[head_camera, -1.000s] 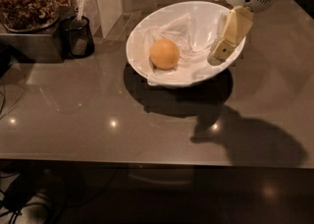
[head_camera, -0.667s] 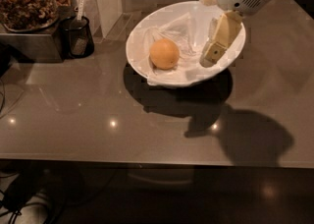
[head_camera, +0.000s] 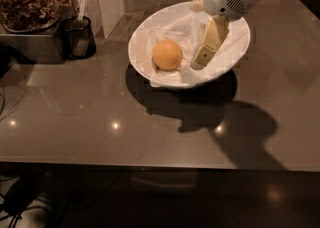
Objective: Pick orange from white bowl
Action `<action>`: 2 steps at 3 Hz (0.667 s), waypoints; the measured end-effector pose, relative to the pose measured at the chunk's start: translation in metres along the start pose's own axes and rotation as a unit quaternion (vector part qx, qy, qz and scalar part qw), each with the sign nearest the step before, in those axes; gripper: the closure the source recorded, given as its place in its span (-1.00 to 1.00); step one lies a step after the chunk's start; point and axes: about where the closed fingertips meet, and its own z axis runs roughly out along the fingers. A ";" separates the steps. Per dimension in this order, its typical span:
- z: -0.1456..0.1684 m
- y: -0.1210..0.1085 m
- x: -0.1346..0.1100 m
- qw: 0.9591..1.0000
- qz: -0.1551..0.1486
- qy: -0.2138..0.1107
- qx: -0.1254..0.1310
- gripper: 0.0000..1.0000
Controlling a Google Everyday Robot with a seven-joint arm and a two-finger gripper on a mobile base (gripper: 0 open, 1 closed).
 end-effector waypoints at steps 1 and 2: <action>0.000 0.000 0.000 1.000 0.000 0.000 0.000 -0.72; 0.000 0.000 0.000 1.000 0.000 0.000 0.000 -0.33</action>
Offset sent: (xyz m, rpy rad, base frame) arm 0.0000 0.0000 0.0000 0.0000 0.0000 0.0000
